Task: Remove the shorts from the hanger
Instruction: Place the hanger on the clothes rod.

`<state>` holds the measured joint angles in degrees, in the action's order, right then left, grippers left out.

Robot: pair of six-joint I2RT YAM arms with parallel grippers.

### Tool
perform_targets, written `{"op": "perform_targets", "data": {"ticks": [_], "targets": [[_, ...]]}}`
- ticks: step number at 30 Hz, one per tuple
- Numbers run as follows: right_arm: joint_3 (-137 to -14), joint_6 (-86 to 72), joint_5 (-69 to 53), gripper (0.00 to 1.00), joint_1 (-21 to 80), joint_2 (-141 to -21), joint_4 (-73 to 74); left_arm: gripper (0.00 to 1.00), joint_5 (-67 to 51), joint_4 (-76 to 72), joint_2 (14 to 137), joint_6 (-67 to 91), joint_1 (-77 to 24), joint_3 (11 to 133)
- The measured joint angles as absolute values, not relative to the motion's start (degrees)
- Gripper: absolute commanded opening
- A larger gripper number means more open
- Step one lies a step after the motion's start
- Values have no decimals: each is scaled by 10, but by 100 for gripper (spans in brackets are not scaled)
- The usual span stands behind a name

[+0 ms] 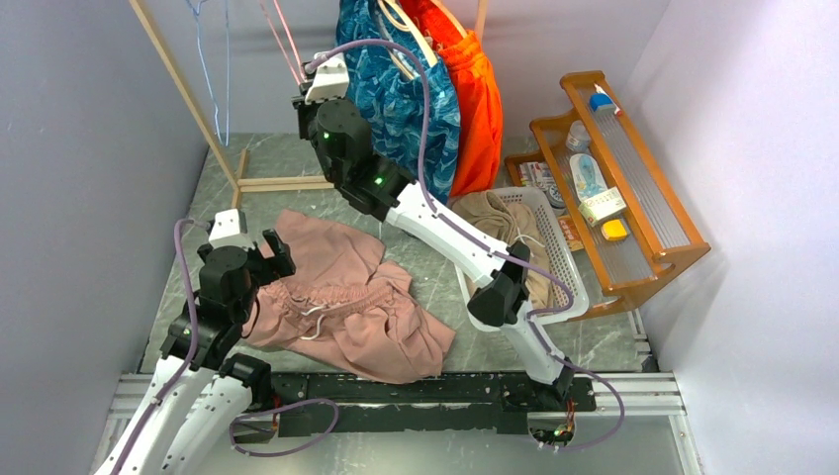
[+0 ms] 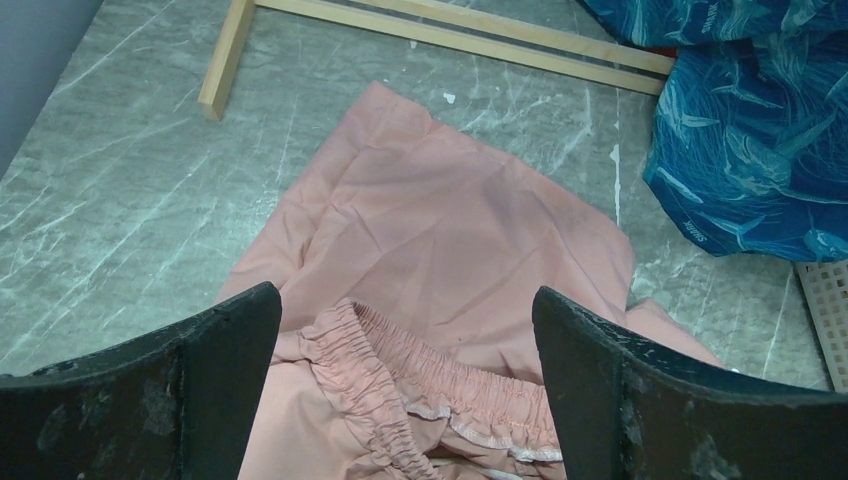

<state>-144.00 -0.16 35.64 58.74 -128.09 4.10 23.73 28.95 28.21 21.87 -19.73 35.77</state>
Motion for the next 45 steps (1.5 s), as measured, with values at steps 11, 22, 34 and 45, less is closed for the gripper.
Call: {"op": "perform_targets", "data": {"ticks": [11,22,34,45], "targets": [[-1439,-44,309,0,575,-1282,103,99,230,289,289,219,-197,358],[-1370,-70,218,40,571,-1262,103,99,229,289,288,219,-197,358],[-1213,-90,70,68,571,-1148,94,100,229,289,292,219,-197,358],[-813,-90,3,75,571,-888,-19,100,231,290,300,221,-197,358]]}}
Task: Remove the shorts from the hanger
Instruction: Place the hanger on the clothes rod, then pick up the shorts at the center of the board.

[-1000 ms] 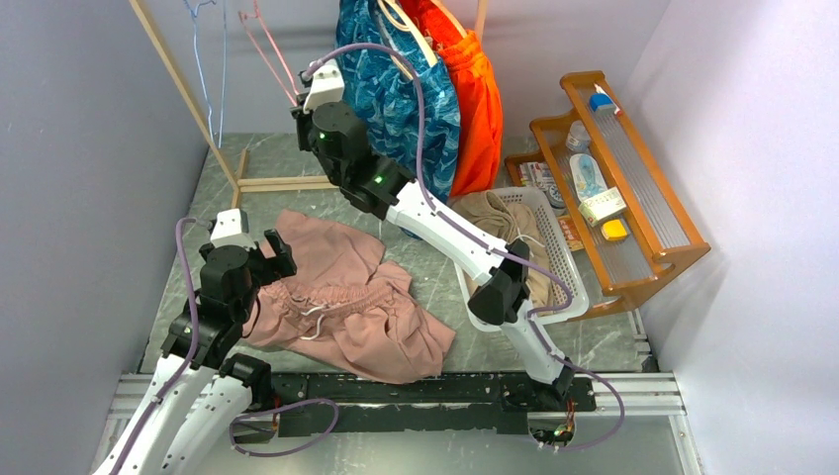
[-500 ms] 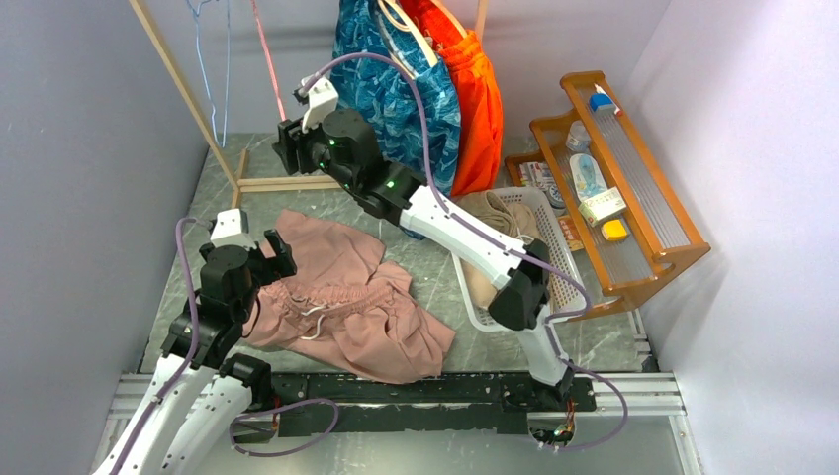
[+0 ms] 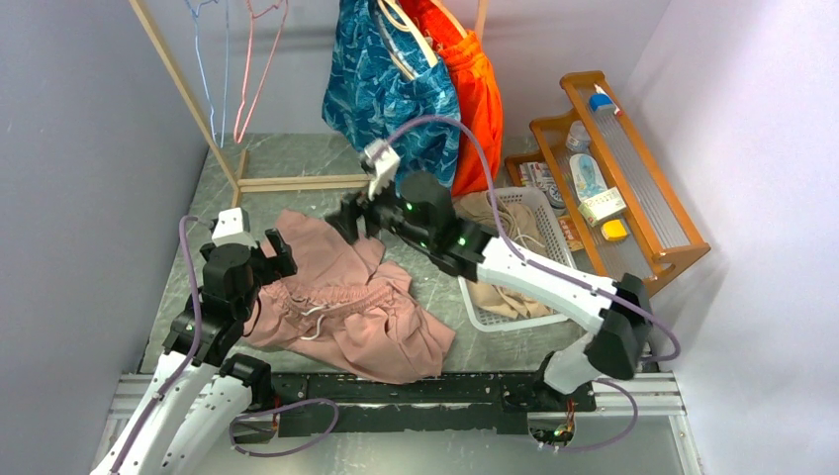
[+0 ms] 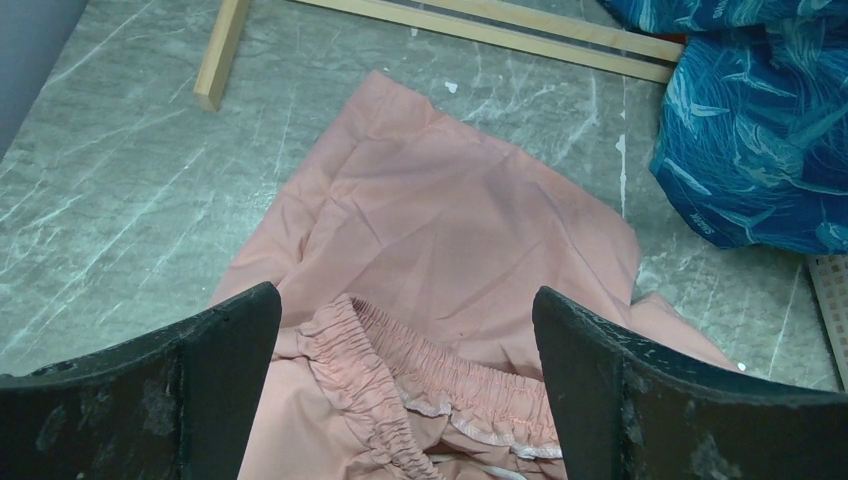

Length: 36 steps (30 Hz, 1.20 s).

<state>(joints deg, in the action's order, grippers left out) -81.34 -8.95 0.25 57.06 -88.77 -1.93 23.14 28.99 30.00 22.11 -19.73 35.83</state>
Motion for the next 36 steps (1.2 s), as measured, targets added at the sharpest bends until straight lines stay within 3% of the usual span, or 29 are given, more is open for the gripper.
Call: {"op": "perform_targets", "data": {"ticks": [5,9,16,24,32,36], "targets": [[-610,-90,-54,82,570,-818,-90,100,258,294,298,231,-197,358],[-525,-81,-125,87,574,-846,-92,100,281,300,292,240,-197,359],[-514,2,-166,100,603,-908,-90,99,312,307,279,254,-197,360],[-549,95,-225,100,612,-967,-129,98,318,308,275,256,-197,360],[-601,118,-208,100,612,-1065,-147,98,320,311,268,258,-197,360],[-588,113,-178,90,614,-1089,-166,98,320,312,262,258,-197,360]]}}
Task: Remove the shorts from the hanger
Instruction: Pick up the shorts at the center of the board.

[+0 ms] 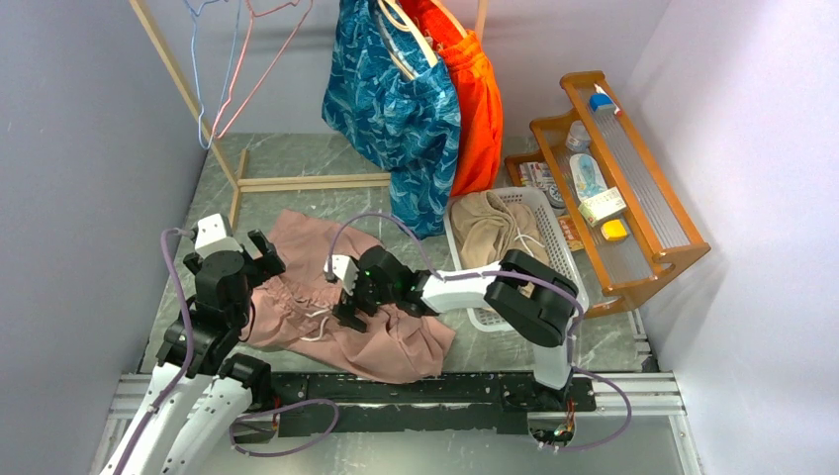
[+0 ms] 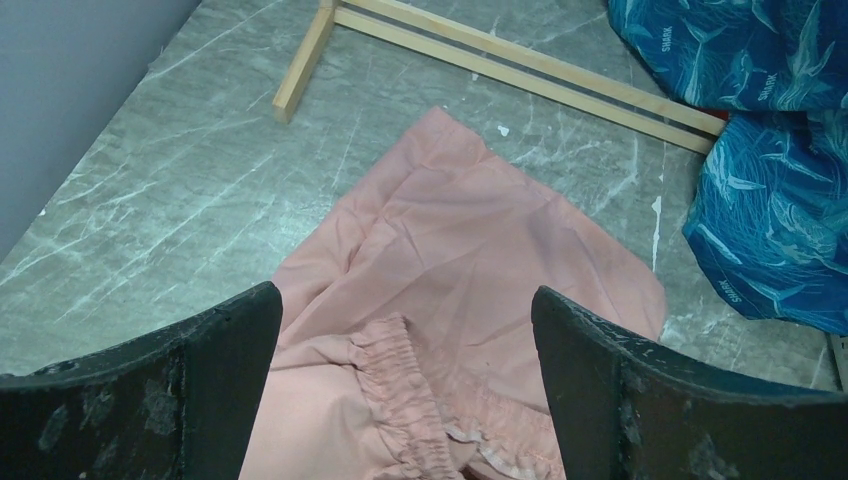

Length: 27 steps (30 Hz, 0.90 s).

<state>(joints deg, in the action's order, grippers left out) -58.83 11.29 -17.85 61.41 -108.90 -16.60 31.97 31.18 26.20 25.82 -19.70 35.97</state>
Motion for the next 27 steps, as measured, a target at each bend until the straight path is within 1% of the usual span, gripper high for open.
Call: {"op": "perform_targets", "data": {"ticks": [3,6,7,8,9,11,12,16,21,24,27], "targets": [[-543,90,-145,64,616,-1089,-192,98,319,312,262,258,-197,360],[-474,60,-120,45,618,-1065,-258,98,319,311,262,258,-197,360],[-469,58,-119,40,618,-1062,-263,98,319,311,262,257,-197,360],[-457,49,-109,32,620,-1054,-268,98,319,311,263,257,-197,360],[-449,41,-100,24,621,-1047,-269,98,319,311,264,257,-197,360],[-435,29,-81,3,624,-1031,-266,98,318,311,267,257,-197,360],[-427,23,-75,0,625,-1021,-264,98,317,311,269,257,-197,360],[-391,12,-44,0,626,-946,-251,98,317,311,269,257,-197,360],[-378,6,-17,0,626,-805,-250,97,317,311,265,257,-197,360],[-376,4,1,0,626,-699,-269,97,317,311,263,257,-196,360],[-368,5,18,0,626,-623,-285,97,317,311,263,257,-196,360]]}}
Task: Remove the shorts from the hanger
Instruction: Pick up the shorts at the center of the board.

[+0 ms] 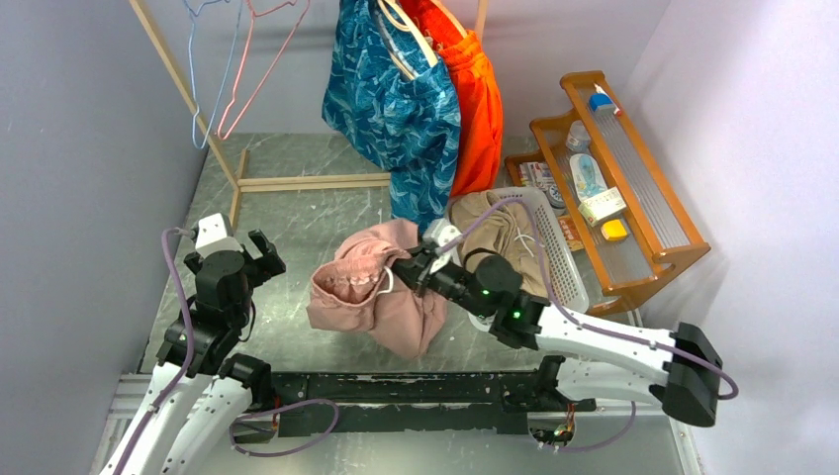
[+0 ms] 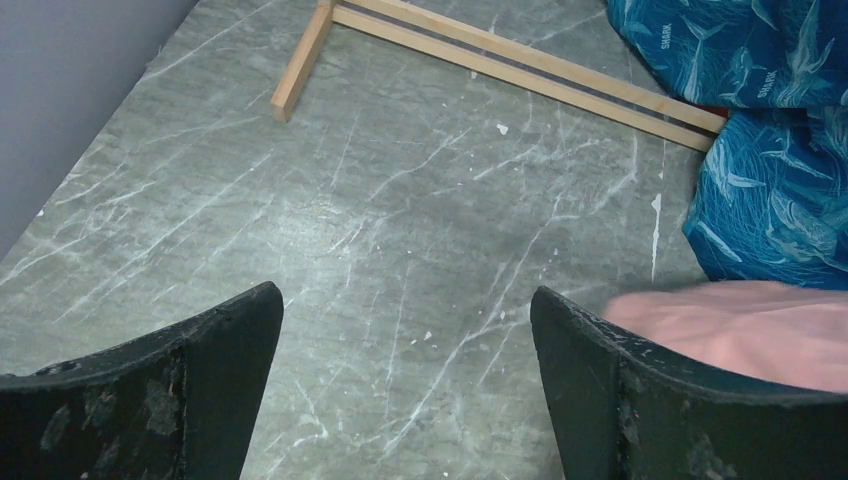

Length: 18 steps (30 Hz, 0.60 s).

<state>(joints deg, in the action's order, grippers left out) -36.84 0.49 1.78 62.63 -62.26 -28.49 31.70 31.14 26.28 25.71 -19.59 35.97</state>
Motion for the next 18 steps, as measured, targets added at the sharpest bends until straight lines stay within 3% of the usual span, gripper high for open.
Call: {"op": "perform_targets", "data": {"ticks": [9,18], "targets": [[-358,16,43,0,626,-522,-267,97,312,311,263,254,-196,360],[-350,-8,62,0,626,-644,-232,97,312,311,262,253,-196,360]]}}
